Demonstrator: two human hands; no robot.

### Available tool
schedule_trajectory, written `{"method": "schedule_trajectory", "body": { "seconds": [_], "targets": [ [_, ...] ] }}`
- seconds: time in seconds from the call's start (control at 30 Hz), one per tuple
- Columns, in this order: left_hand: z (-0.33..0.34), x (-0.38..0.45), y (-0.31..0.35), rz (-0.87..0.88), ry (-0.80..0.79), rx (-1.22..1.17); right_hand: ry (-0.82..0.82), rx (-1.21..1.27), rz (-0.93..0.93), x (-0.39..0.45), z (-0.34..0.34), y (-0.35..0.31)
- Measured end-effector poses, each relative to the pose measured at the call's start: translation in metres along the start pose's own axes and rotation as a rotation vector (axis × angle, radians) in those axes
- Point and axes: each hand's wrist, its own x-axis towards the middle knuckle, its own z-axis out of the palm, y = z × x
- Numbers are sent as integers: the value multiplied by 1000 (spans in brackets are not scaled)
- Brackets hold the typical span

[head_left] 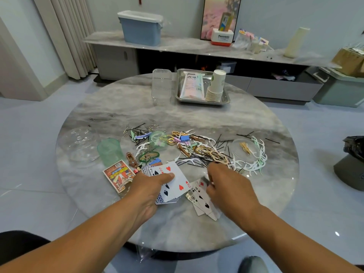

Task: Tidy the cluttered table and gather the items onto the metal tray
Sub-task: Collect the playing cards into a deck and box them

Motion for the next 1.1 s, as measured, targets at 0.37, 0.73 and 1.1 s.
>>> {"method": "schedule_trajectory", "body": {
  "seconds": [0.37, 0.73, 1.1],
  "targets": [
    [6, -12, 1, 26, -116, 18, -190, 748, 316, 7, -9, -7],
    [13, -14, -1, 23, -288, -57, -389, 1224, 462, 7, -9, -7],
    [10, -8, -1, -41, -153, -111, -231, 915, 536, 14, -6, 10]
  ]
}}
